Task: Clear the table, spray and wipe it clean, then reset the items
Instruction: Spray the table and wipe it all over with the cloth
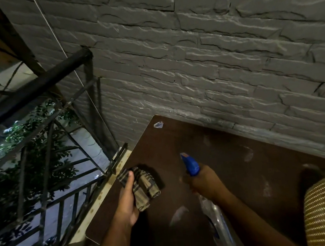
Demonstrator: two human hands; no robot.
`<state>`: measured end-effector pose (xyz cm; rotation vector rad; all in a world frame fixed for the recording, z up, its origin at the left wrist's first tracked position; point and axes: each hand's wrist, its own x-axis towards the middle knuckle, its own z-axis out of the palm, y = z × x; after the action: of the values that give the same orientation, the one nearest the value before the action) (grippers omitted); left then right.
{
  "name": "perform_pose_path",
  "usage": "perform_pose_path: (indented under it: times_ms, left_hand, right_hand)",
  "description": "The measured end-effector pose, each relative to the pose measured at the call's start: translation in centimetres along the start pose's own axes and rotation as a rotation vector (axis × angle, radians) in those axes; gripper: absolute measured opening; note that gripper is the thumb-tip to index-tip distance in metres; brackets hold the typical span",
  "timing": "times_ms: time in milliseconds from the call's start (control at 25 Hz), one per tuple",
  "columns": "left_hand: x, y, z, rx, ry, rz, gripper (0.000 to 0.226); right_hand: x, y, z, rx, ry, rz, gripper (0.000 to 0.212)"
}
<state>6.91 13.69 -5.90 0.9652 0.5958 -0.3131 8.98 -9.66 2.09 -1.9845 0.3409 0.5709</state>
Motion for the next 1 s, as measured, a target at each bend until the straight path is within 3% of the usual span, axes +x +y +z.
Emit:
perform_pose_path:
  times_ms: [200, 360, 520, 680, 800, 920, 1000]
  left_hand:
    - [1.4, 2.3, 1.6, 0.103, 0.035, 0.045, 0.060]
    - [7.0, 6.1, 4.2, 0.259, 0.079, 0.182, 0.042]
    - [16.1, 9.5, 6.7, 0.476, 0.106, 0.318, 0.019]
    - [24.5, 11.3, 9.5, 0.741, 0.065, 0.500, 0.031]
    - [29.8, 11.2, 11.5, 1.110, 0.044, 0.611, 0.050]
    - [33.3, 8.2, 13.5, 1.704, 0.053, 0.523, 0.072]
    - [32.7, 4.7, 14.8, 2.063, -0.057, 0.550, 0.077]
  right_hand:
    - [1.3, -2.9, -0.6, 0.137, 0.122, -0.114, 0.038]
    - [6.1, -4.5, -0.9, 0.129, 0.155, -0.115, 0.048]
    - [11.5, -5.2, -0.8, 0.108, 0.159, -0.101, 0.036]
    - [15.1, -5.6, -1.6, 0.096, 0.114, -0.075, 0.035]
    - [16.0, -5.9, -2.6, 0.131, 0.074, -0.067, 0.035]
    - [16.0, -5.9, -3.0, 0.191, 0.048, -0.031, 0.045]
    - [15.9, -5.8, -3.0, 0.228, 0.025, -0.015, 0.051]
